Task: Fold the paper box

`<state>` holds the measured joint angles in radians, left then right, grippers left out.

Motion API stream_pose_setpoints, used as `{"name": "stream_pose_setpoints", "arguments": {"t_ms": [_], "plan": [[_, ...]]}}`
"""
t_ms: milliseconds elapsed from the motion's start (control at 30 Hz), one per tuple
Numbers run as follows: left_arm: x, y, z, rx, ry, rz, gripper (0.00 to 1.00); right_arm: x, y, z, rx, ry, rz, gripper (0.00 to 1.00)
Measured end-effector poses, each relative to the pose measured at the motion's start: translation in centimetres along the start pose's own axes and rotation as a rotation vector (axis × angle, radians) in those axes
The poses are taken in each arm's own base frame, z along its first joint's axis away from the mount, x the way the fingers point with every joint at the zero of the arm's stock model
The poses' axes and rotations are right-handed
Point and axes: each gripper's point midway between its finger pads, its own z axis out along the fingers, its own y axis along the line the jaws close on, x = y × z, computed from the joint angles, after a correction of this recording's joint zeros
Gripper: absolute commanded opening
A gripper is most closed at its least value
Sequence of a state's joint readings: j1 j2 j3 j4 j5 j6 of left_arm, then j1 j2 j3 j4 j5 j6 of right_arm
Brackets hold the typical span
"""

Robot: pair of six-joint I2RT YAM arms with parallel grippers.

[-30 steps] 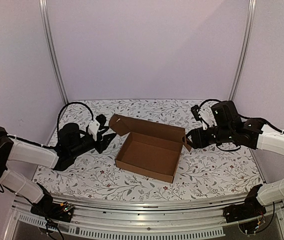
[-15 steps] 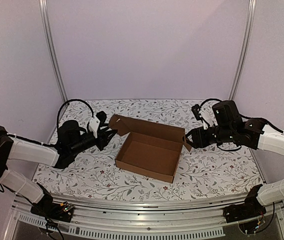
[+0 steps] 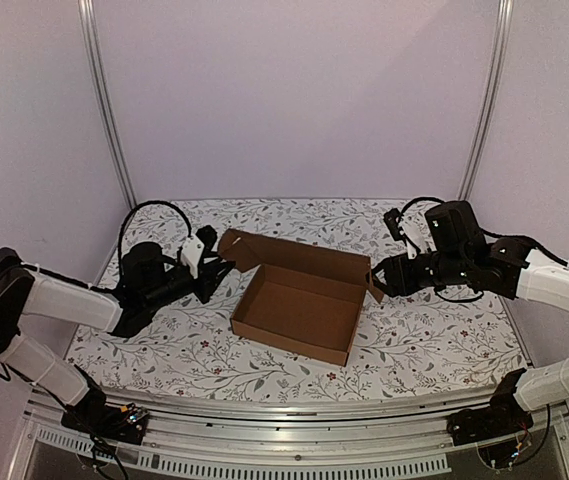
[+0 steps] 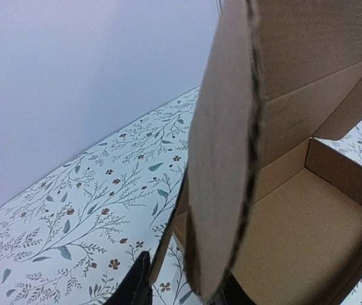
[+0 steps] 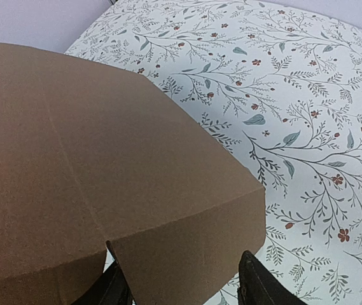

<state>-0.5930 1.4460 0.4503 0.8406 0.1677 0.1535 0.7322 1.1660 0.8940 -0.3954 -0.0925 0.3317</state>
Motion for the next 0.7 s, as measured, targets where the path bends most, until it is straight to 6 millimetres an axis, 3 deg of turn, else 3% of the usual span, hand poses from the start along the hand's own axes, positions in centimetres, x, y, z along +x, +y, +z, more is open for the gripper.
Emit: {"name": "stream_pose_setpoints", "arguments": {"t_ms": [200, 700], "plan": [[0.4, 0.0, 0.2, -0.001, 0.01, -0.002, 0.26, 0.0, 0.0, 0.0, 0.0, 0.0, 0.0, 0.56], [-0.8, 0.4, 0.8, -0.009, -0.023, 0.007, 0.19, 0.0, 0.0, 0.0, 0.0, 0.0, 0.0, 0.56]]}}
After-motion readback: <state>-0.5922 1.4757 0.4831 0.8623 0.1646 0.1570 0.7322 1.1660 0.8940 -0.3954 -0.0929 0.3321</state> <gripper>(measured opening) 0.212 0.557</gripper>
